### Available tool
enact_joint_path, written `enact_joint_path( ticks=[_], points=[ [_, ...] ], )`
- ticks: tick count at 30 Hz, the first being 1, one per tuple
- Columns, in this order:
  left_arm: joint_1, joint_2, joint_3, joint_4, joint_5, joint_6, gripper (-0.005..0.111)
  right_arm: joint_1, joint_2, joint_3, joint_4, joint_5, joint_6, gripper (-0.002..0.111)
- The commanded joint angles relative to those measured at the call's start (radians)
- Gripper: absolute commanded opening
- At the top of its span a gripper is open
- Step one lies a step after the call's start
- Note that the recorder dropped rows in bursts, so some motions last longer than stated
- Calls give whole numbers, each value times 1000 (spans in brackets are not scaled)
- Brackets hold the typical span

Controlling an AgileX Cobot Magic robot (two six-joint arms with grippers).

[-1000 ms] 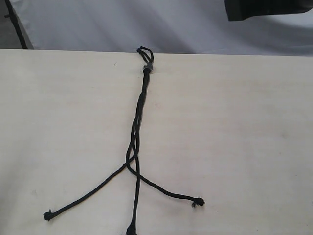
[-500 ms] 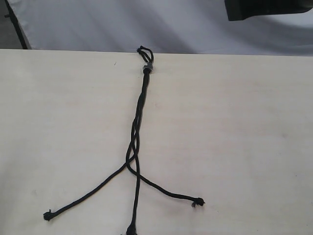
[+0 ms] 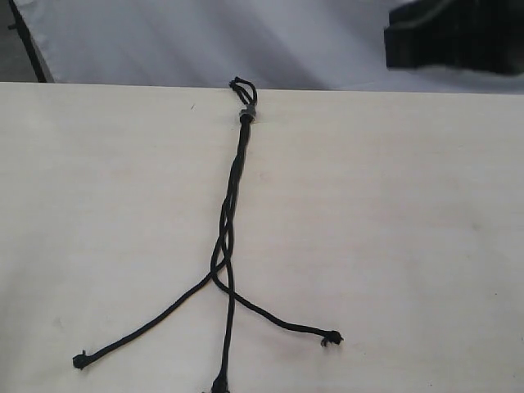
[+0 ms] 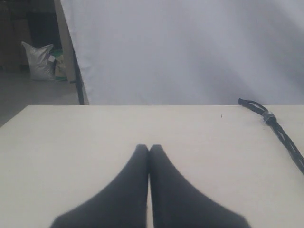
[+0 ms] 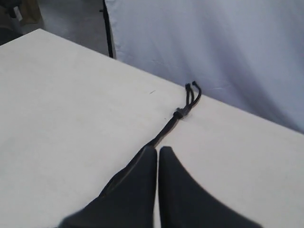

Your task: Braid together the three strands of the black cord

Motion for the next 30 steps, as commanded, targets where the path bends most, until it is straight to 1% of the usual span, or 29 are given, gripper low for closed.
enact_joint_path(
  ticks=[1,5,8,11,21,23,24,25,28,30],
  points=[
    [1,-5,2,-3,1,-10,0,6,-162,239,39,-112,20,2],
    [1,-5,2,-3,1,-10,0,6,-312,479,39,-304,109,2],
    [1,-5,2,-3,1,-10,0,6,-419,621,39,-383,123,2],
    [1,-5,2,-3,1,-10,0,6,-504,730,39,-398,121,2],
    [1,-5,2,-3,1,-10,0,-1,-711,932,39,-382,121,2],
    [1,-5,2,-3,1,-10,0,-56,-757,961,39,-410,121,2],
    [1,-5,2,-3,1,-10,0,-103,-774,961,39,-405,121,2],
    [1,-5,2,-3,1,-10,0,-160,-800,961,37,-360,121,2],
    [1,-5,2,-3,1,-10,0,-333,-857,961,39,-363,128,2],
    [1,-5,2,-3,1,-10,0,-408,-892,961,39,-361,128,2]
  ],
)
